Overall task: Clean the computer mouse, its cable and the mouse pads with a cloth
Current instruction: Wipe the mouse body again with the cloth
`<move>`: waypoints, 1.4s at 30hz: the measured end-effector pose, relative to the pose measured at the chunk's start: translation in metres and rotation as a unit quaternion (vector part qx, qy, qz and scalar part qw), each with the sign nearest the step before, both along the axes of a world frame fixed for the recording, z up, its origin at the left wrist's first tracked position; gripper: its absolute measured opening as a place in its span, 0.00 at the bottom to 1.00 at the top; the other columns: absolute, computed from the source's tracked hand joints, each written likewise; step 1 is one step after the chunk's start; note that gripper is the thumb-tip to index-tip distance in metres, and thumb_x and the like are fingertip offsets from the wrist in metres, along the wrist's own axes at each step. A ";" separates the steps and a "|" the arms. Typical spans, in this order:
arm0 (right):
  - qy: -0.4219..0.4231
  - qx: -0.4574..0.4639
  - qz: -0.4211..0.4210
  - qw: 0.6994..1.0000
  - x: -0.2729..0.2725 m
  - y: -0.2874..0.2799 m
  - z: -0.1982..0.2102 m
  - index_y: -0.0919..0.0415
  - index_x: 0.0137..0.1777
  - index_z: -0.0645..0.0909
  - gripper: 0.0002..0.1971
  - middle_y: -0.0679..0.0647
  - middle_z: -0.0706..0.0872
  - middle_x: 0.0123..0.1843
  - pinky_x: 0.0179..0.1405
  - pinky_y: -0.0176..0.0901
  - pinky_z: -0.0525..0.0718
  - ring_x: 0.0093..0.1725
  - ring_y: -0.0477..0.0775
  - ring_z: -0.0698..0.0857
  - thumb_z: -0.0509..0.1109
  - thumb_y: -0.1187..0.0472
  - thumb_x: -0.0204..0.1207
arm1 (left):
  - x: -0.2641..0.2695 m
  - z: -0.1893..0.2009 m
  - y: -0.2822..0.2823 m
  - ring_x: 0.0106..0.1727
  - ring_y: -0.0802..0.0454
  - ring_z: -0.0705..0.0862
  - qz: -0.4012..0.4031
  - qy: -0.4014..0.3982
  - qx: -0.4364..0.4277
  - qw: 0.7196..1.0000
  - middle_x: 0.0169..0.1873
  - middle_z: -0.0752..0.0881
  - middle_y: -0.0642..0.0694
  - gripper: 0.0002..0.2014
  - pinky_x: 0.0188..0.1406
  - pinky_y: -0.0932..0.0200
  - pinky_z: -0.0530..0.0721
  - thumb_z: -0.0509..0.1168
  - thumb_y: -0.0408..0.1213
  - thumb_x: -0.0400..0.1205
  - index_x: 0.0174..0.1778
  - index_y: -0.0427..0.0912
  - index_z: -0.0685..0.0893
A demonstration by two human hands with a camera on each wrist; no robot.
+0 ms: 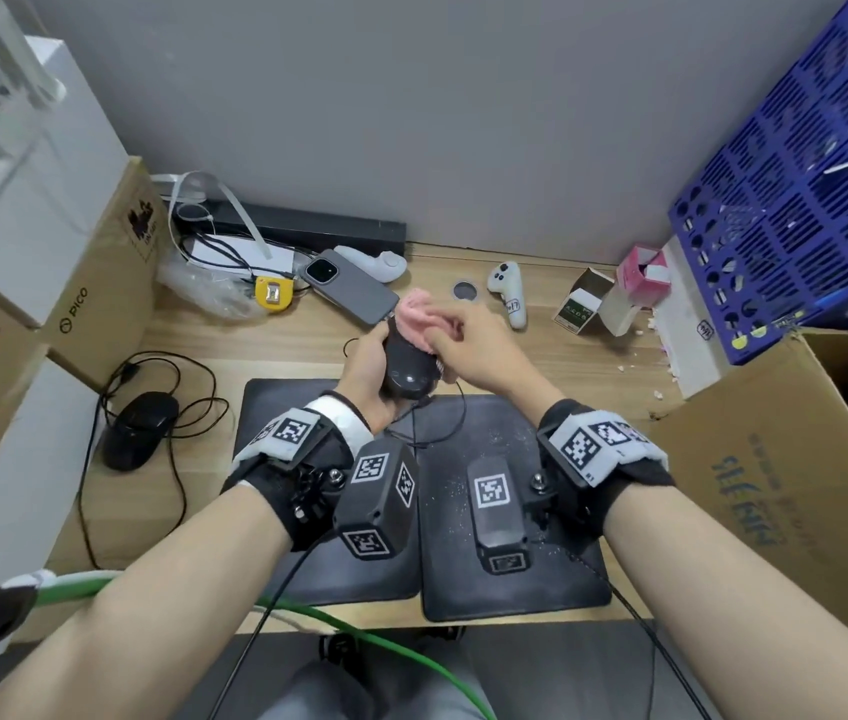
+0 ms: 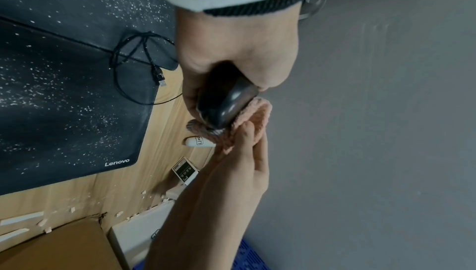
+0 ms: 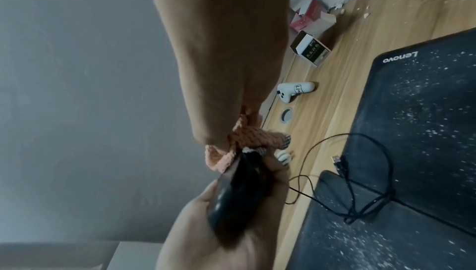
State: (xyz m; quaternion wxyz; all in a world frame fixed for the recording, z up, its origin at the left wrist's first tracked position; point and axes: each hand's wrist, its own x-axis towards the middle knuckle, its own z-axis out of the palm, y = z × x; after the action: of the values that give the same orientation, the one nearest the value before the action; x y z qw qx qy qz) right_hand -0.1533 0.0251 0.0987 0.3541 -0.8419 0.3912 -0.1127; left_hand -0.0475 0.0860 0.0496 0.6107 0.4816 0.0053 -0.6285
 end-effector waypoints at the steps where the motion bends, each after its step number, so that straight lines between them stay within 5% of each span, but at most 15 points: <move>1: 0.006 -0.013 0.013 1.000 -0.001 0.002 -0.003 0.54 0.60 0.87 0.14 0.58 0.91 0.49 0.56 0.46 0.82 0.46 0.59 0.86 0.65 0.64 0.78 | 0.002 -0.003 -0.001 0.34 0.49 0.86 0.019 0.002 0.014 1.000 0.43 0.87 0.41 0.18 0.28 0.61 0.85 0.53 0.49 0.87 0.61 0.42 0.81; 4: 0.002 -0.012 0.026 1.000 -0.006 0.010 0.001 0.53 0.58 0.88 0.13 0.53 0.90 0.55 0.49 0.35 0.74 0.52 0.51 0.84 0.71 0.62 0.76 | 0.005 -0.007 -0.007 0.39 0.45 0.87 0.048 0.024 0.040 0.998 0.44 0.88 0.39 0.21 0.27 0.58 0.87 0.52 0.49 0.87 0.65 0.39 0.81; 8: -0.007 0.061 0.070 0.996 -0.015 0.014 0.006 0.55 0.48 0.89 0.08 0.50 0.90 0.44 0.38 0.33 0.81 0.34 0.39 0.83 0.78 0.60 0.68 | 0.006 -0.003 -0.008 0.42 0.39 0.85 0.037 0.074 0.054 0.995 0.43 0.86 0.35 0.23 0.31 0.53 0.84 0.50 0.51 0.87 0.54 0.36 0.81; 12: -0.017 0.041 0.041 0.998 -0.018 0.009 0.004 0.56 0.43 0.86 0.06 0.51 0.89 0.41 0.34 0.29 0.75 0.36 0.41 0.81 0.79 0.60 0.68 | -0.004 0.007 -0.006 0.37 0.43 0.87 -0.010 0.082 0.024 0.996 0.40 0.87 0.36 0.22 0.29 0.54 0.87 0.52 0.50 0.86 0.49 0.35 0.82; 16: -0.060 0.004 -0.096 0.994 -0.015 -0.009 0.000 0.49 0.41 0.80 0.07 0.39 0.81 0.36 0.29 0.21 0.71 0.34 0.34 0.77 0.75 0.61 0.73 | -0.010 0.009 -0.004 0.44 0.44 0.87 -0.044 0.053 -0.030 0.997 0.55 0.86 0.37 0.20 0.46 0.47 0.87 0.55 0.46 0.87 0.67 0.38 0.81; 18: -0.067 -0.012 -0.127 0.989 -0.012 -0.012 -0.003 0.50 0.44 0.79 0.06 0.36 0.77 0.35 0.31 0.23 0.70 0.36 0.33 0.75 0.73 0.61 0.75 | -0.010 0.010 -0.001 0.48 0.42 0.86 -0.046 0.069 -0.038 0.996 0.57 0.86 0.37 0.20 0.53 0.41 0.86 0.54 0.46 0.87 0.69 0.38 0.79; 22: -0.073 -0.020 -0.117 0.990 -0.005 -0.003 -0.012 0.53 0.48 0.82 0.05 0.43 0.81 0.40 0.35 0.23 0.70 0.41 0.43 0.77 0.72 0.62 0.75 | -0.004 0.012 0.002 0.36 0.46 0.89 -0.034 0.053 -0.035 0.997 0.42 0.89 0.40 0.18 0.31 0.51 0.89 0.52 0.46 0.88 0.53 0.40 0.84; 26: -0.056 0.049 -0.021 0.997 -0.013 0.016 -0.013 0.49 0.47 0.84 0.06 0.43 0.85 0.36 0.31 0.30 0.76 0.31 0.39 0.80 0.74 0.61 0.73 | 0.009 0.004 -0.004 0.40 0.42 0.89 0.009 0.051 0.024 0.998 0.48 0.88 0.37 0.24 0.35 0.54 0.88 0.51 0.55 0.87 0.56 0.39 0.84; 31: 0.001 0.051 0.096 0.994 -0.014 0.021 0.002 0.51 0.47 0.86 0.06 0.41 0.86 0.38 0.34 0.21 0.72 0.34 0.33 0.81 0.76 0.60 0.71 | 0.001 0.009 -0.002 0.27 0.46 0.86 0.007 0.025 0.053 0.998 0.36 0.82 0.40 0.21 0.20 0.62 0.83 0.50 0.49 0.87 0.40 0.39 0.79; 34: -0.016 0.027 0.045 0.999 -0.011 0.012 0.001 0.54 0.50 0.88 0.07 0.40 0.86 0.39 0.35 0.24 0.73 0.36 0.30 0.80 0.76 0.60 0.72 | 0.002 0.008 -0.011 0.32 0.50 0.81 0.074 -0.016 -0.132 0.988 0.35 0.82 0.41 0.18 0.25 0.63 0.81 0.48 0.41 0.89 0.42 0.37 0.77; 38: -0.060 -0.011 -0.121 0.991 -0.001 -0.005 -0.009 0.51 0.52 0.88 0.08 0.40 0.85 0.40 0.39 0.28 0.78 0.40 0.36 0.82 0.73 0.59 0.74 | 0.000 0.013 0.001 0.39 0.47 0.86 -0.102 -0.049 -0.043 0.993 0.40 0.88 0.41 0.12 0.38 0.56 0.86 0.56 0.38 0.86 0.56 0.39 0.83; 42: -0.096 -0.004 -0.124 0.988 0.008 -0.002 -0.008 0.50 0.46 0.88 0.07 0.43 0.88 0.40 0.44 0.35 0.78 0.44 0.44 0.84 0.73 0.61 0.72 | 0.004 0.018 0.004 0.41 0.45 0.85 -0.101 -0.075 -0.037 0.991 0.45 0.86 0.37 0.11 0.40 0.54 0.86 0.58 0.36 0.83 0.53 0.37 0.84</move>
State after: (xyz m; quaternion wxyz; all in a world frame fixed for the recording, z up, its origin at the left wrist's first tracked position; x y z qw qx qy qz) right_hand -0.1452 0.0226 0.0911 0.3698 -0.7736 0.4563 -0.2376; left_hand -0.0432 0.0904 0.0674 0.5601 0.5026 -0.1118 -0.6490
